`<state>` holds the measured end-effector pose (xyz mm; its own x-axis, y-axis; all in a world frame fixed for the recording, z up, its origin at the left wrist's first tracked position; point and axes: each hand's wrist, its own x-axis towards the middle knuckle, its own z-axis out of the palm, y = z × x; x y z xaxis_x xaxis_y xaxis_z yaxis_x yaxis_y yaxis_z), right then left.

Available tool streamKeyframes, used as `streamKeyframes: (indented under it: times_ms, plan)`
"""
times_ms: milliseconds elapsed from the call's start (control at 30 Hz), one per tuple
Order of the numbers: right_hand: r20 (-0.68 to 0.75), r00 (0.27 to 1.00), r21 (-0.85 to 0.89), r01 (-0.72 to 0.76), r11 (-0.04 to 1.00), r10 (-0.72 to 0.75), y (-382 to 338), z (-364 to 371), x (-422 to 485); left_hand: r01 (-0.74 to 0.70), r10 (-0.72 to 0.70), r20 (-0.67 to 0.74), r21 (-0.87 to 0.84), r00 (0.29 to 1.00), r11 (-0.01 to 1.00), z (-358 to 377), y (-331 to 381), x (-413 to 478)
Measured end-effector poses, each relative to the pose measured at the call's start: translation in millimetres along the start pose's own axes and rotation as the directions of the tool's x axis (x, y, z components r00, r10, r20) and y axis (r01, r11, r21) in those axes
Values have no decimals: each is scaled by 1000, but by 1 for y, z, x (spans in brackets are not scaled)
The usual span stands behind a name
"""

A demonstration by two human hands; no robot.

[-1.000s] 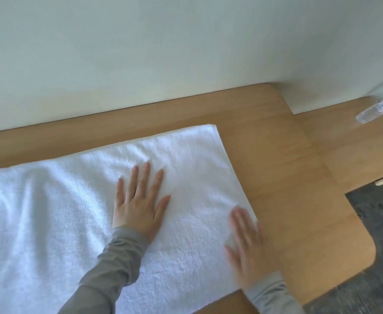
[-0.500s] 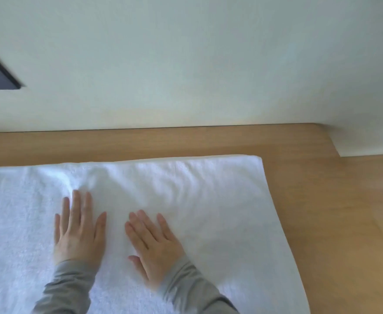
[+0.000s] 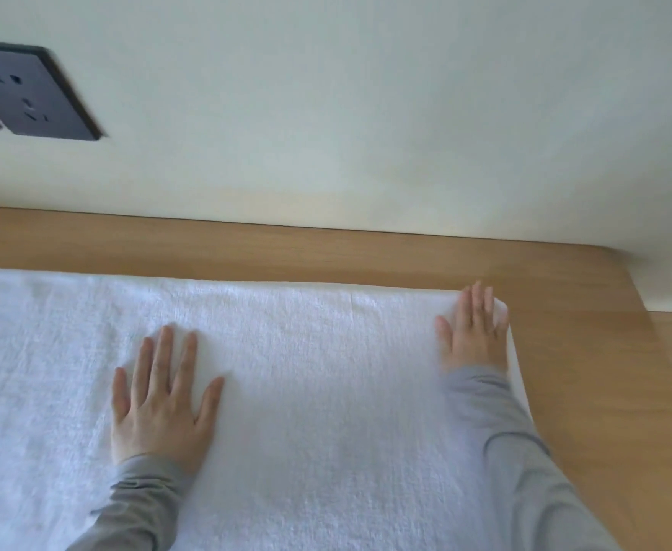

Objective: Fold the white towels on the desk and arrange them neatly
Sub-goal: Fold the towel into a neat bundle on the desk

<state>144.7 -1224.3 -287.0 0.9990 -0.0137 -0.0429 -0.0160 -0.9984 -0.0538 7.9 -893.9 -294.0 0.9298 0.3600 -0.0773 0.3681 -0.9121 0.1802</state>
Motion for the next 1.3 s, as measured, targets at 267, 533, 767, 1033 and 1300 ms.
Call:
streamKeyframes:
  times_ms: [267,533,767,1033,1300]
  plan:
    - [-110,589,261,794,548,-801,-229,15,-76,-11,11,-31,-14,999,1000,-1,-2,-2]
    - [129,922,-85,377,922,-365,-103,15,68,6,-8,-55,-34,998,999,4,-6,1]
    - [-102,812,70,582,810,-574,-123,12,-28,15,-15,-48,-9,999,1000,4,-7,1]
    - [33,972,81,230,970,-233,17,4,-7,8,-9,-76,-6,997,1000,7,-7,0]
    - [-52,998,110,-29,993,34,2,-2,-22,10,-9,-96,6,995,1000,8,-6,0]
